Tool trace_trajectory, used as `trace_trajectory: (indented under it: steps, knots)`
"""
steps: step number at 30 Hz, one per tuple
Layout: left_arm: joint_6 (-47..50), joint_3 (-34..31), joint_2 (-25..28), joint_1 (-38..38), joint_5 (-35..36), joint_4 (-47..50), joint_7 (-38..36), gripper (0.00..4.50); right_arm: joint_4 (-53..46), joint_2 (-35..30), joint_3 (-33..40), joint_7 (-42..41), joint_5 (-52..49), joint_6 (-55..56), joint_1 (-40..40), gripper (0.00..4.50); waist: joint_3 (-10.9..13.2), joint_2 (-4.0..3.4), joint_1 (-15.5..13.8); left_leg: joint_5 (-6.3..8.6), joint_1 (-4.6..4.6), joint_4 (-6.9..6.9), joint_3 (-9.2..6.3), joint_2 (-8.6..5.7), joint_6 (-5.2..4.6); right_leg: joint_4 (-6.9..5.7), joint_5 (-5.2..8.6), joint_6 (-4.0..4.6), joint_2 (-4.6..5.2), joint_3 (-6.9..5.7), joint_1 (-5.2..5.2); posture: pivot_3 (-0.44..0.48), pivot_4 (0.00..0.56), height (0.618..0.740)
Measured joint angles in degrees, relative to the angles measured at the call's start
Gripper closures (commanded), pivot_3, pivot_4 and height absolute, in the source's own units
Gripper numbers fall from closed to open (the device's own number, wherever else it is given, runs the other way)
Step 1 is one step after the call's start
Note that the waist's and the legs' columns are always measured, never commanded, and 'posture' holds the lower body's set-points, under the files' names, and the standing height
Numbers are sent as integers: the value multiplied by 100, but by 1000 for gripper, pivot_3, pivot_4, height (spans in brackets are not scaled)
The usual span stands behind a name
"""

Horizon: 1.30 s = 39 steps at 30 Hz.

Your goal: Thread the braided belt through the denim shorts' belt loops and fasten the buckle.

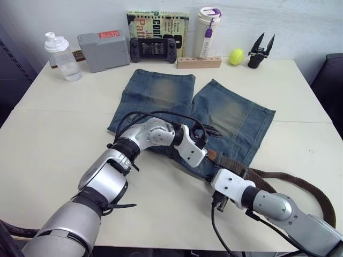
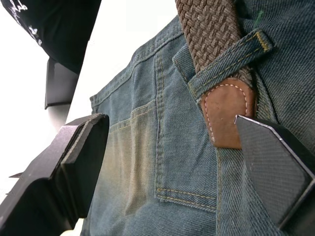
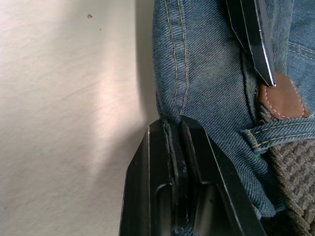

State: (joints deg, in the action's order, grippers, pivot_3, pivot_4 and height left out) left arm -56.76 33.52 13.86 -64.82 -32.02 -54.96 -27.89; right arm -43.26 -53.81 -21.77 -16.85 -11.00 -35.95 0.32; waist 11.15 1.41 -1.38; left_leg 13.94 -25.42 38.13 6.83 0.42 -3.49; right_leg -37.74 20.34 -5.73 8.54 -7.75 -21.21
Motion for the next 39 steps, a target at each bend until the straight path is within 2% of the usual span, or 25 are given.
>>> trace_trajectory:
  steps: [5,12,22,29,37,39]
  knots:
    - [-362,-6,108,-22,75,-241,-81,0,23,162,94,-231,157,-87,4,4459,-7,11,4,0,0,0,0,1,0,0,0,0,0,-1,-1,0,150,694]
    - [-375,-130,139,-65,422,-444,-467,0,49,381,173,-449,359,-197,-16,4459,-9,15,7,0,0,1,0,2,1,-2,0,0,-1,-2,-1,0,150,694]
    - [-355,-35,-33,-128,118,-689,-134,0,65,637,229,-647,615,-420,-87,4459,-30,34,3,1,3,1,-1,2,0,-2,0,0,0,-1,3,0,150,694]
    - [211,-98,-373,-112,123,-755,-34,0,-46,1000,545,-729,515,-803,11,4459,-37,43,-17,5,3,3,-10,-1,-3,0,0,0,2,-7,9,0,150,694]
    - [360,-20,-391,-65,7,-591,137,0,-166,1110,668,-864,431,-1178,-76,4459,-37,42,-16,5,2,2,-9,-1,-2,0,0,0,2,-7,7,0,150,694]
    - [351,13,-386,-60,-3,-580,167,575,-166,1117,668,-886,432,-1201,-105,4500,-37,42,-15,5,2,2,-10,0,-2,0,0,0,2,-7,6,0,150,694]
